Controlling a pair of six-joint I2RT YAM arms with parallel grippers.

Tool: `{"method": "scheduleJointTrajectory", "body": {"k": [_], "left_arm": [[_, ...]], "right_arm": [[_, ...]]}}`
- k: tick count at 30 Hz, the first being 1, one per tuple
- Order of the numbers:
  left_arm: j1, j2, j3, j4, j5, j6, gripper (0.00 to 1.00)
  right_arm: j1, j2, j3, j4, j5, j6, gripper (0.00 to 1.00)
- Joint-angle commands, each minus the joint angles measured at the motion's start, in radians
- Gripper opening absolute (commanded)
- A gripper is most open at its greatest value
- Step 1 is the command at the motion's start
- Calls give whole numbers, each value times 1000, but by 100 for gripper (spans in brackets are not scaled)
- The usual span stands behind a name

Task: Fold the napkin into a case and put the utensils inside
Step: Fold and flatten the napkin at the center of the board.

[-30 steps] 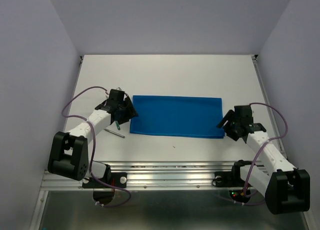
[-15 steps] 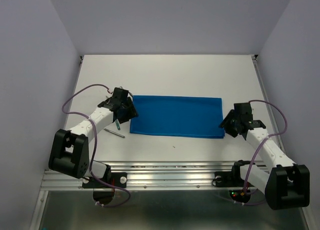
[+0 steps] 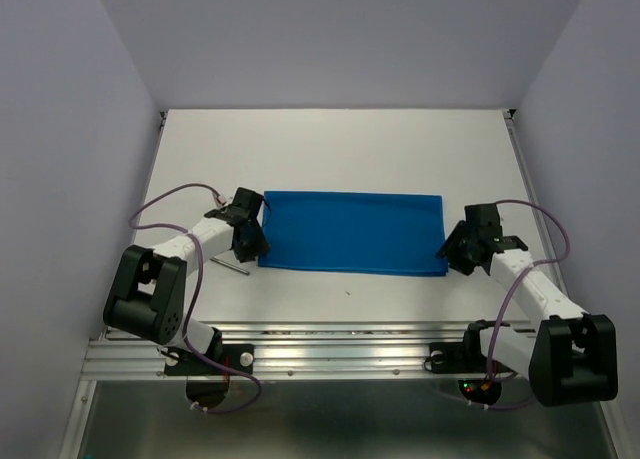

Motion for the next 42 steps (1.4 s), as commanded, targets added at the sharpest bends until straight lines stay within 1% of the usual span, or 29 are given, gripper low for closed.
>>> {"method": "scheduleJointTrajectory", "body": {"k": [1,2,4,5,8,14,19,21,22,23,25,27,28,31,35,39,40,42], "left_arm": [[-13,-2,-28,-11,19,-4,39],[-16,-1,-28,-5,22,-4,30],[-22,12,-22,-5,24,0,22],[-22,16,-19,-5,27,3,12],[-22,27,-12,-6,27,5,0],[-22,30,-2,-8,20,0,0],[-22,32,-5,-2,17,0,0],[-22,32,-8,4,22,-1,0],[-22,29,-10,9,30,-3,0],[-22,30,-16,14,36,-3,0],[-23,26,-24,20,54,-3,0],[-30,21,-27,24,59,-3,0],[-33,19,-27,23,57,-8,0],[-51,15,-28,27,63,-21,0],[-85,15,-31,27,70,-40,0],[-112,-7,-45,15,74,-61,0],[-117,-13,-48,12,74,-64,0],[-120,-39,-62,4,64,-72,0]], "right_arm": [[-4,27,57,-3,30,-30,50],[-4,35,68,-8,35,-33,50],[-4,58,71,-12,38,-38,49],[-4,66,71,-11,36,-39,49],[-4,92,71,-9,33,-42,49],[-4,168,77,-6,16,-56,49],[-4,205,83,-4,1,-67,50],[-4,216,86,-6,-5,-68,49],[-4,225,88,-5,-7,-70,46],[-4,230,88,-6,-2,-67,38],[-4,231,91,-9,8,-59,27],[-4,228,94,-15,47,-47,23],[-4,230,97,-24,76,-32,17],[-4,233,101,-41,105,-9,8],[-4,231,107,-63,163,22,5],[-4,227,120,-83,205,42,6],[-4,227,123,-90,208,45,7],[-4,227,123,-87,202,41,16]]}}
